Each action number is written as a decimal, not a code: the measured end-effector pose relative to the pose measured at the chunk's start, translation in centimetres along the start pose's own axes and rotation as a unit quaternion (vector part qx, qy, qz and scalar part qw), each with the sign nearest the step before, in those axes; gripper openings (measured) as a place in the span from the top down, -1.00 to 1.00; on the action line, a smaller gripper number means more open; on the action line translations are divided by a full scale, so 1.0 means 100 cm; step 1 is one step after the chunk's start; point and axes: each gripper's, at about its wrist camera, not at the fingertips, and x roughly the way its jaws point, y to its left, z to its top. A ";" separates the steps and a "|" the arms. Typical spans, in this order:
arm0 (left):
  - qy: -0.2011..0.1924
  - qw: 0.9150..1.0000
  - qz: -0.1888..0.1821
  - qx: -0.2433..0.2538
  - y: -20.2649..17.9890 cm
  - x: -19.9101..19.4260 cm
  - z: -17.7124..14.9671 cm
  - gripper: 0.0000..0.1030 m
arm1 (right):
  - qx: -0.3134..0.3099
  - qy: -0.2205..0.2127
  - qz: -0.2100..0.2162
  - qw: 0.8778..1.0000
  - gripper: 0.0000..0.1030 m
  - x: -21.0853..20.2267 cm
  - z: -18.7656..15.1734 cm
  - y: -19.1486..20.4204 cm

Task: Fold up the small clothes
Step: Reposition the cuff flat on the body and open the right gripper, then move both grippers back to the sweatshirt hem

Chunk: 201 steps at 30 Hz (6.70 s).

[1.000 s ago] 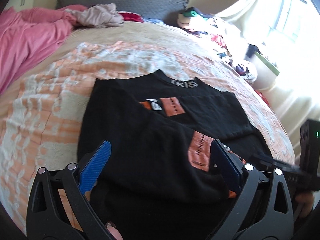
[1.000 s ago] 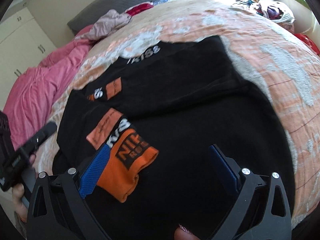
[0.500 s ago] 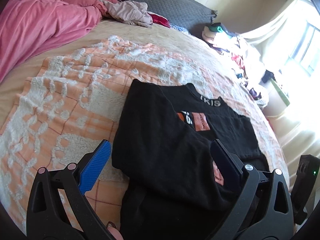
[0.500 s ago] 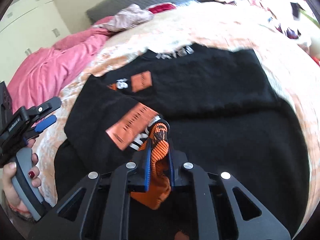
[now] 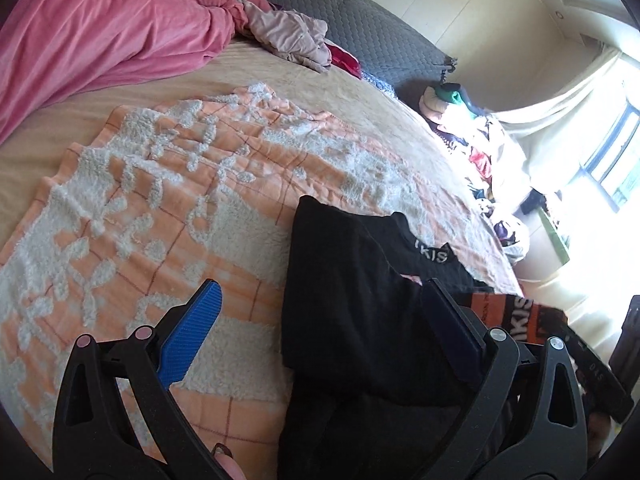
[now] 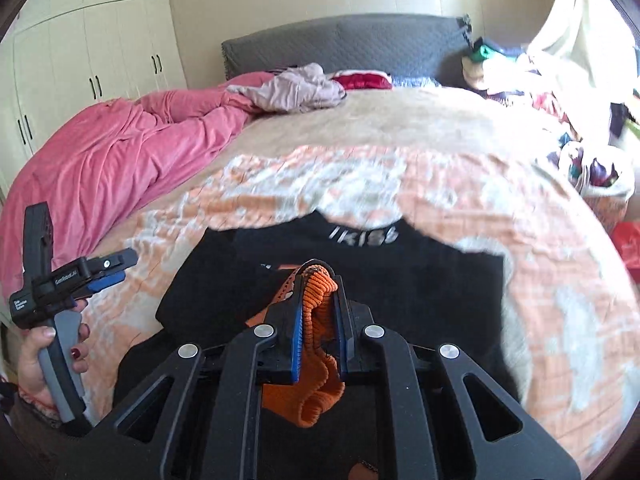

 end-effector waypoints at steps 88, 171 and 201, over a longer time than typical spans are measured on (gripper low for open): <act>0.132 0.976 0.019 0.173 -0.078 0.101 -0.040 -0.39 | 0.028 0.118 0.005 0.993 -0.47 0.077 -0.057 -0.072; 0.082 0.980 0.102 0.148 -0.049 -0.050 -0.118 -0.81 | 0.131 0.013 -0.022 0.991 -0.91 -0.079 -0.149 -0.112; 0.181 0.978 0.047 0.090 0.000 -0.064 -0.179 -0.28 | 0.094 0.128 -0.059 0.986 -0.91 -0.122 -0.225 -0.116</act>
